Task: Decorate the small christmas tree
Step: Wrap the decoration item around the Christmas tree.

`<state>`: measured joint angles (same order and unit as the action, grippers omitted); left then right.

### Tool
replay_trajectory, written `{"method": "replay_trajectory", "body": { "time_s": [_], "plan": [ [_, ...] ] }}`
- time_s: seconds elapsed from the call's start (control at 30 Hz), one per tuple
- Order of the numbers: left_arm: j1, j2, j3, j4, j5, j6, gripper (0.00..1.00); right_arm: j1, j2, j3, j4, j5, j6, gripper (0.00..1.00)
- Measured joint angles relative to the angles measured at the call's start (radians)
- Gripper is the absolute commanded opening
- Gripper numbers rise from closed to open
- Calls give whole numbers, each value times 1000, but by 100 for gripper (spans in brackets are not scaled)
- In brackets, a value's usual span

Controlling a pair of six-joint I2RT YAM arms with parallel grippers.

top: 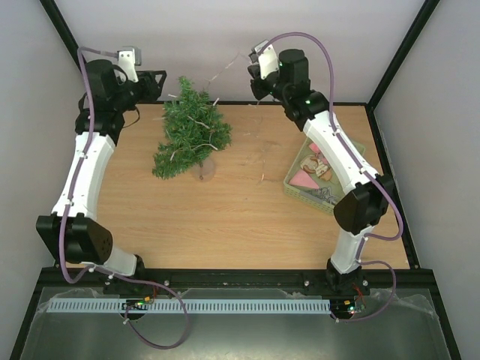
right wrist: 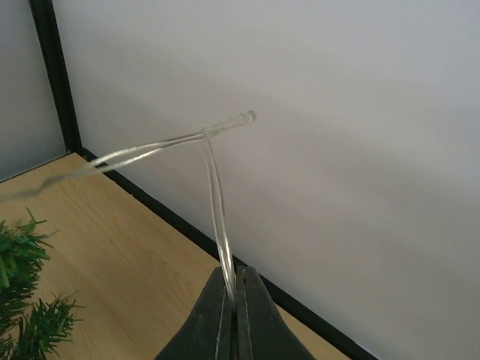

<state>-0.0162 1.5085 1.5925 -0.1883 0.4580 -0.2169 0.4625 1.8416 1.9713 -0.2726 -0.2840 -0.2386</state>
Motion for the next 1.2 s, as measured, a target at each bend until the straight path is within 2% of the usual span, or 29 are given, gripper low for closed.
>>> {"method": "replay_trajectory", "body": {
  "time_s": [0.2, 0.4, 0.7, 1.0, 1.2],
  "plan": [
    [0, -90, -34, -43, -7, -3, 50, -12, -1, -15, -41, 39, 12, 2],
    [0, -254, -193, -61, -53, -8, 52, -33, -8, -50, -67, 70, 46, 2],
    [-2, -418, -433, -76, -109, -34, 51, -41, -70, -217, -129, 58, 139, 2],
    [-87, -603, -573, -75, -155, -38, 51, -11, -206, -428, -145, -38, 224, 2],
    [-127, -664, -649, -92, -178, -36, 51, 45, -270, -544, -130, -61, 269, 2]
  ]
}}
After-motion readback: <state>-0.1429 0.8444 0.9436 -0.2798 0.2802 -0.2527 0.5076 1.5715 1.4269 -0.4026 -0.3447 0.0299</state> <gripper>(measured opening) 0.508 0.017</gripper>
